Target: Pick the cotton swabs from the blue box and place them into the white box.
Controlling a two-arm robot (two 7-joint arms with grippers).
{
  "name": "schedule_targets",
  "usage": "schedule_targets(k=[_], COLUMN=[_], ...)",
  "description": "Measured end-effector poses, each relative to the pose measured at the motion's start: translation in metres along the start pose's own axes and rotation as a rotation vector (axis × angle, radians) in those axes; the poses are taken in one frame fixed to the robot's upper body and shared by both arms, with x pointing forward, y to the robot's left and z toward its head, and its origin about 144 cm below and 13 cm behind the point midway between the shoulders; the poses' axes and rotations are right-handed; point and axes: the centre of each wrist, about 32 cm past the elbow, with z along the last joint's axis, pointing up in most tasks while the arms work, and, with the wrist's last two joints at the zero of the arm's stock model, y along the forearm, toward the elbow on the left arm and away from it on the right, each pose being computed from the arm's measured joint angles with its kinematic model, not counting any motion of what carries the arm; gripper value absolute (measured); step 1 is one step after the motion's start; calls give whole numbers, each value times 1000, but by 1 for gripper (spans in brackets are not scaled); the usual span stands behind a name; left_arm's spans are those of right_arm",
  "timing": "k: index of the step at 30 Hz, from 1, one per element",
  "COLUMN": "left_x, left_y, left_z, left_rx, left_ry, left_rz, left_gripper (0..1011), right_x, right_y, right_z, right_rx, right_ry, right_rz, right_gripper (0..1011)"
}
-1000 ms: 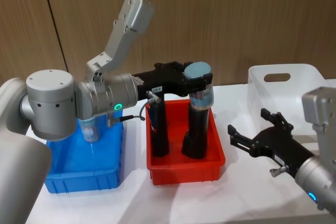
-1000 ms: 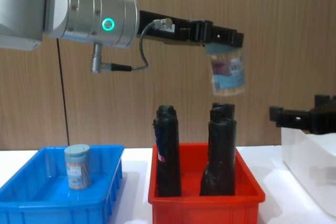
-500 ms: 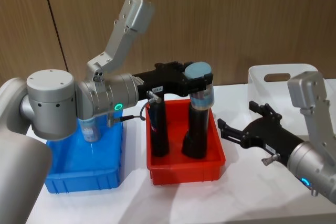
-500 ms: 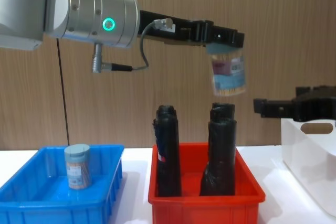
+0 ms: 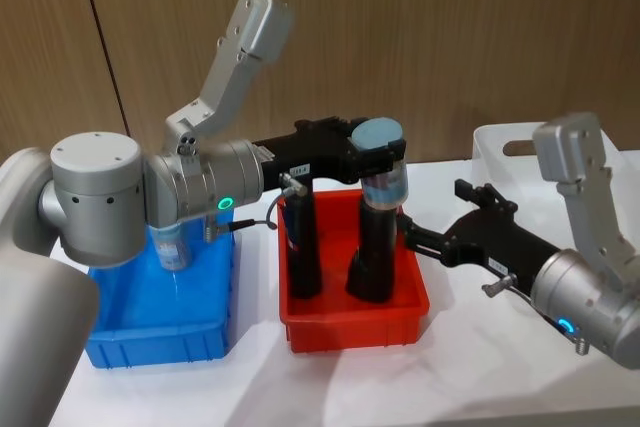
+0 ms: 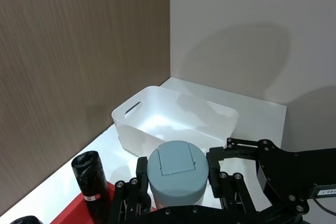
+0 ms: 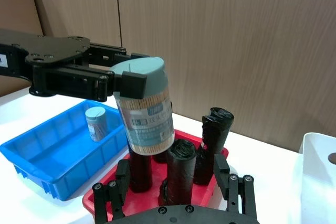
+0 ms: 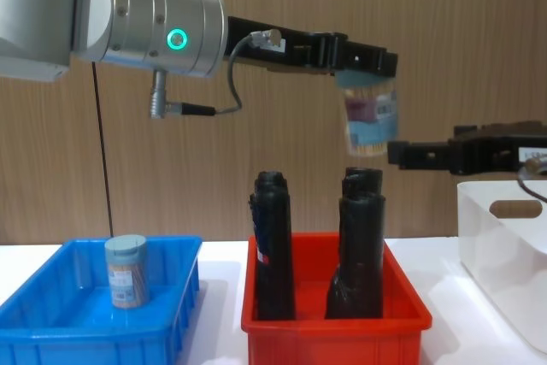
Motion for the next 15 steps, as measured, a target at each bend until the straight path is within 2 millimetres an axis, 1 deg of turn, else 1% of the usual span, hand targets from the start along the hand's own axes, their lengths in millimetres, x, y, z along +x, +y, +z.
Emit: schedule_targets(k=[15], left_x=[0], left_y=[0], left_z=[0], left_rx=[0], left_ry=[0], left_rz=[0], left_gripper=[669], right_x=[-3], right_y=[15], right_z=[8], right_rx=[8], right_ry=[16], right_rz=[43], right_gripper=[1002])
